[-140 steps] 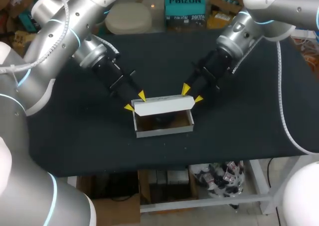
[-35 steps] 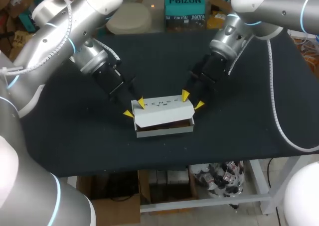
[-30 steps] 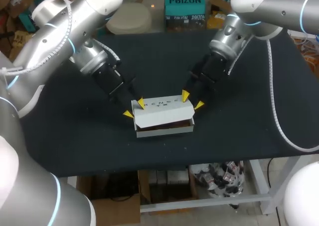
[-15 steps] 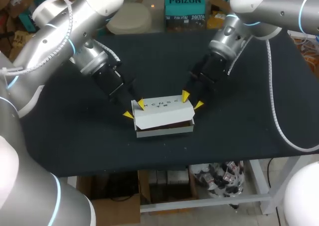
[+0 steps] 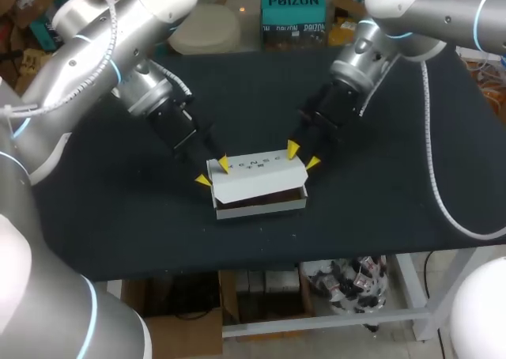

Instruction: Assemble the packaging by folding the flat box into shape, placing the metal phone stand inside, and closing the box properly

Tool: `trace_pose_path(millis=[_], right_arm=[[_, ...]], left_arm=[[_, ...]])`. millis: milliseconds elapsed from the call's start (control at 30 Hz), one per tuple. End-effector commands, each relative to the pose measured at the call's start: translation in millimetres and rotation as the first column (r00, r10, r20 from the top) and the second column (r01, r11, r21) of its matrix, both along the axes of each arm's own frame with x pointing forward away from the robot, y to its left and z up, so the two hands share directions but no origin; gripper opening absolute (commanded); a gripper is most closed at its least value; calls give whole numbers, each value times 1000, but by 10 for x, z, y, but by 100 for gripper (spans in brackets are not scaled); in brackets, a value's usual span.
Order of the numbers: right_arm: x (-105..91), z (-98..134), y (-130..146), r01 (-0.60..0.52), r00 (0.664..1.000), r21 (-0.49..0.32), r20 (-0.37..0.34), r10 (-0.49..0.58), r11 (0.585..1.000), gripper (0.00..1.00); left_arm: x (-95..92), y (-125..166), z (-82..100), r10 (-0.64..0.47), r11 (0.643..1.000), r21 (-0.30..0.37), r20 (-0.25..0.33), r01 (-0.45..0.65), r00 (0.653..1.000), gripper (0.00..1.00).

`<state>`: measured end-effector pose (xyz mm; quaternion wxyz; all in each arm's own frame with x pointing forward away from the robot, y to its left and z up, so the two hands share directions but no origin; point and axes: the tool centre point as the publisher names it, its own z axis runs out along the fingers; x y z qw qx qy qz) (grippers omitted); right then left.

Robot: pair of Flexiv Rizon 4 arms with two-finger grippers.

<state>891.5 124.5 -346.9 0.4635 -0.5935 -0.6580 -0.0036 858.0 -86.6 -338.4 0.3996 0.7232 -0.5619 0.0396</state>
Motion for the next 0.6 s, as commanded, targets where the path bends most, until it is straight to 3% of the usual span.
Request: trace_pose_path(millis=[33, 600], right_arm=[[8, 37, 49, -7, 1000, -7, 4, 7, 1000, 48], [-6, 54, 50, -1, 1000, -17, 6, 2, 1000, 46]], left_arm=[[23, -34, 49, -3, 1000, 10, 3, 3, 1000, 49], [58, -58, 63, -5, 1000, 13, -7, 6, 1000, 48]])
